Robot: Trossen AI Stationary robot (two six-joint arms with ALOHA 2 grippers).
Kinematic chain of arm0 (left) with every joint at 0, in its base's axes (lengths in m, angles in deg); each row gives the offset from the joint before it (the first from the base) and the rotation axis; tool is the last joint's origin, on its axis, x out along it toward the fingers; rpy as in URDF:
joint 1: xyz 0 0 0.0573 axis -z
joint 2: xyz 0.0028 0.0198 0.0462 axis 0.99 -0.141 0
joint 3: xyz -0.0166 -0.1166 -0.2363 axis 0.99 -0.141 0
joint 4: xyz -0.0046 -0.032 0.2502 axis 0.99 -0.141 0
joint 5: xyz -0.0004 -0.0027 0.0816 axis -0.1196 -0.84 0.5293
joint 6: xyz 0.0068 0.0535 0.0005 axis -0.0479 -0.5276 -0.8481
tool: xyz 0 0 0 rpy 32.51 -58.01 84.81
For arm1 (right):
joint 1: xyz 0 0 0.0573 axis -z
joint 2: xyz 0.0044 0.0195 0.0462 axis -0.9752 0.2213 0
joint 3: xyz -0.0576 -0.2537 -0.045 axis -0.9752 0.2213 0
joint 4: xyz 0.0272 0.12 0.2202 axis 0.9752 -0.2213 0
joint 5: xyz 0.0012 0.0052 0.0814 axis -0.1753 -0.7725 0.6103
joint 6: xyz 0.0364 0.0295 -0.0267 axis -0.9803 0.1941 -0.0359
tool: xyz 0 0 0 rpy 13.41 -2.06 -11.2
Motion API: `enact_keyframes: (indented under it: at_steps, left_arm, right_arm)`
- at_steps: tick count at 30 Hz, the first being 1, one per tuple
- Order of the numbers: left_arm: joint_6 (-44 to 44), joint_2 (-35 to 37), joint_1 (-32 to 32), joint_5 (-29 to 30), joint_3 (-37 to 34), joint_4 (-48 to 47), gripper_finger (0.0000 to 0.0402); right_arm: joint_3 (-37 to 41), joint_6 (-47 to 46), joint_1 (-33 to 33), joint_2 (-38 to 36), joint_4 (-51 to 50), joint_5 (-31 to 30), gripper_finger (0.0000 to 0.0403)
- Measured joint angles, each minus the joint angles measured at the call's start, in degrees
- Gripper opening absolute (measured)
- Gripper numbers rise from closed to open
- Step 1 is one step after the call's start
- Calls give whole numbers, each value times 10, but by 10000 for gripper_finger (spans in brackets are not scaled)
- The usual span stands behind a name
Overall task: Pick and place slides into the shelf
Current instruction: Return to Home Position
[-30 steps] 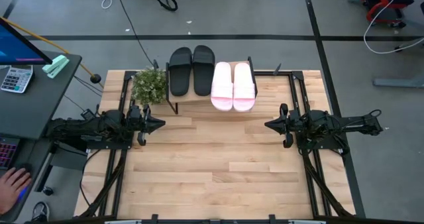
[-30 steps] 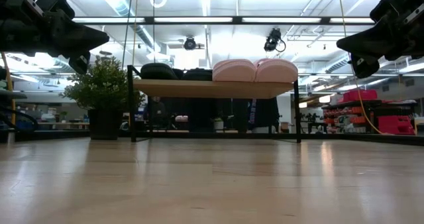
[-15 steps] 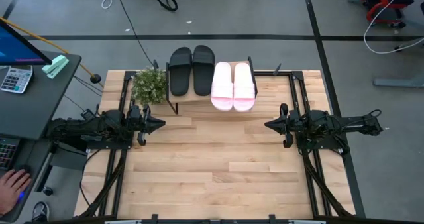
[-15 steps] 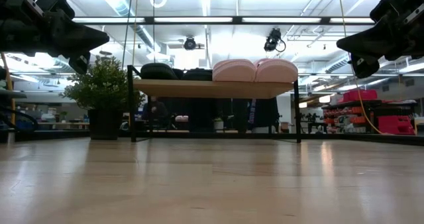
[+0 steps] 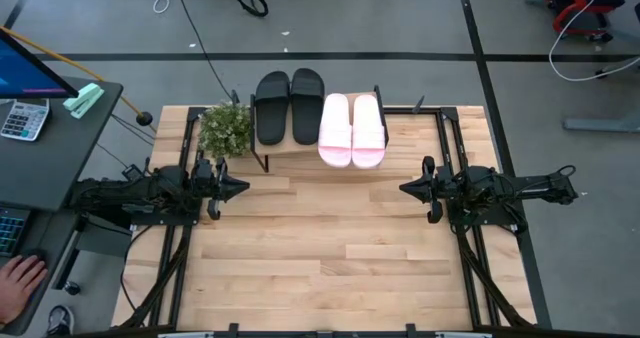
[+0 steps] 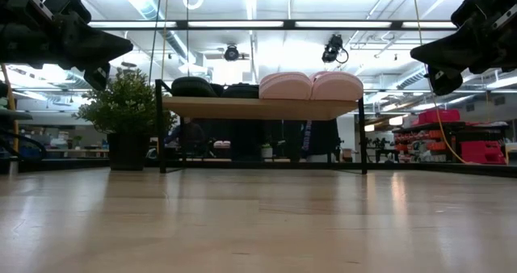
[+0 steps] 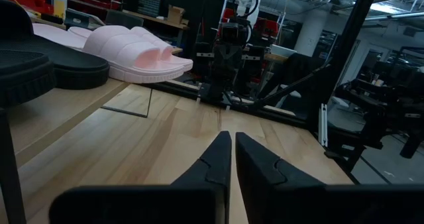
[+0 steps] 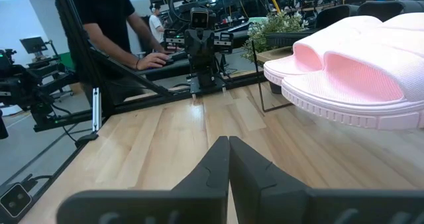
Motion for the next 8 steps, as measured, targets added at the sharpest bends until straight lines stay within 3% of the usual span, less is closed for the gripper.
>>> enact_keyframes:
  at_steps: [8]
  left_arm:
    - [0,0,0,0,0,0,37]
  right_arm:
    - [0,0,0,0,0,0,14]
